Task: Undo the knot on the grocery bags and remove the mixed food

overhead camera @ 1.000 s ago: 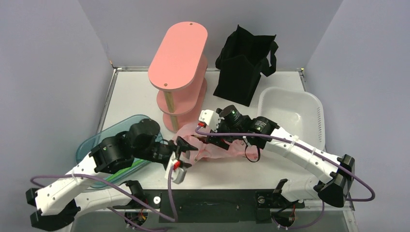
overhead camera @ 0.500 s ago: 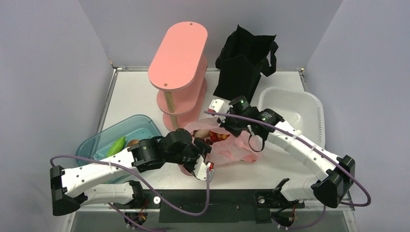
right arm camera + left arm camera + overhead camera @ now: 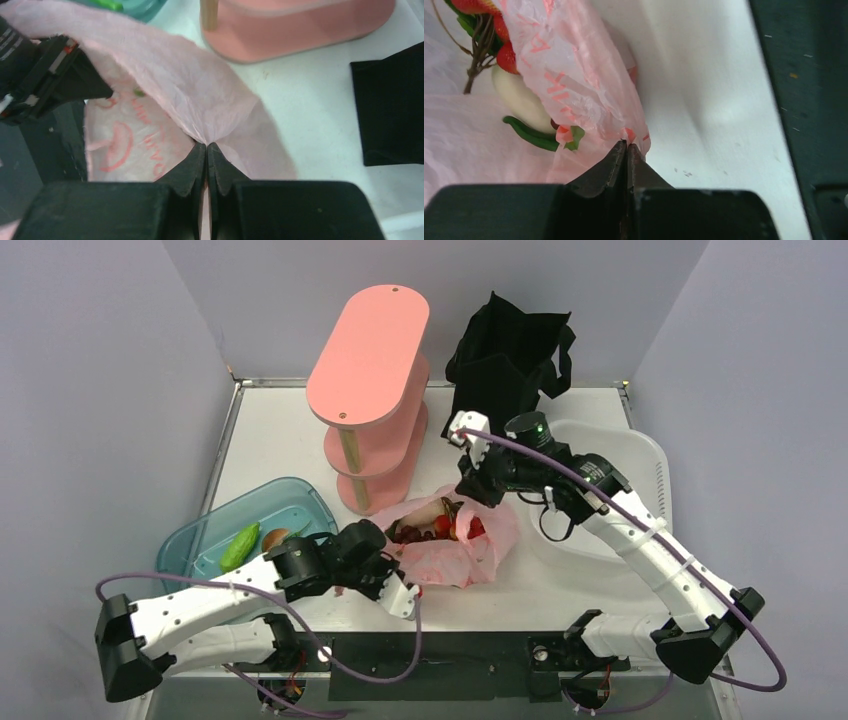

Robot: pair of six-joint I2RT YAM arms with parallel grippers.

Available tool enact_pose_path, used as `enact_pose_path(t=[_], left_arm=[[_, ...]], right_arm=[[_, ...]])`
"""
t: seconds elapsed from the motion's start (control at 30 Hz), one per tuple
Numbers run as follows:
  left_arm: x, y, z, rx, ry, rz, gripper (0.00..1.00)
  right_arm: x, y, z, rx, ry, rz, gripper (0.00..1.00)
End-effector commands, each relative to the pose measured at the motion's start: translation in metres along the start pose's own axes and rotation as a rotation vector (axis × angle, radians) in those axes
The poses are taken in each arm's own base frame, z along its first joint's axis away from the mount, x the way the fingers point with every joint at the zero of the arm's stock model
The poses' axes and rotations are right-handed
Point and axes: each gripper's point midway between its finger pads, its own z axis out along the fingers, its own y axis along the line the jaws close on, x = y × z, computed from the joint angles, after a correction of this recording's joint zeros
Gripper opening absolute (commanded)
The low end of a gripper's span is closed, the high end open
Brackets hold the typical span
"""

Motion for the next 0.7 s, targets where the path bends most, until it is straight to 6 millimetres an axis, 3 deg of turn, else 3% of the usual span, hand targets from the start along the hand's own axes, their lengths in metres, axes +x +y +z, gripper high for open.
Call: enact_pose_path(t=[0.0, 0.1, 0.17, 0.3, 0.37, 0.5, 0.57, 0.6, 0.63, 0.67], left_arm=[[-0.019, -0.033, -0.049, 0.104, -0.132, 0.036, 0.00], [-0.022, -0.054, -0.072, 0.190, -0.159, 0.049, 0.00], [-0.021, -0.063, -0.074, 0.227, -0.159, 0.042, 0.00], [-0.021, -0.076, -0.062, 0.283, -0.168, 0.065, 0.00], [-0.026, -0.076, -0.052, 0.282, -0.173, 0.060, 0.00], [-0.028, -0.078, -0.035, 0.269, -0.168, 0.093, 0.00], [-0.031, -0.075, -0.033, 0.248, -0.161, 0.056, 0.21], [-0.037, -0.068, -0.038, 0.230, -0.175, 0.040, 0.34], [-0.042, -0.065, -0.043, 0.225, -0.188, -0.011, 0.37], [-0.053, -0.056, -0.055, 0.201, -0.226, -0.030, 0.40]], right_arm=[[-0.069, -0.018, -0.036, 0.048, -0.216, 0.033, 0.00], [-0.086, -0.042, -0.046, 0.094, -0.273, 0.092, 0.00], [-0.075, -0.052, -0.043, 0.134, -0.245, 0.083, 0.00], [-0.044, -0.064, -0.018, 0.180, -0.179, 0.055, 0.00], [-0.043, -0.072, -0.007, 0.207, -0.183, 0.047, 0.00], [-0.065, -0.079, 0.009, 0.213, -0.216, 0.002, 0.00], [-0.065, -0.069, 0.013, 0.180, -0.163, -0.076, 0.00], [-0.053, -0.063, 0.013, 0.159, -0.106, -0.100, 0.07], [-0.055, -0.059, 0.010, 0.150, -0.098, -0.111, 0.25], [-0.052, -0.055, 0.002, 0.146, -0.080, -0.107, 0.34]])
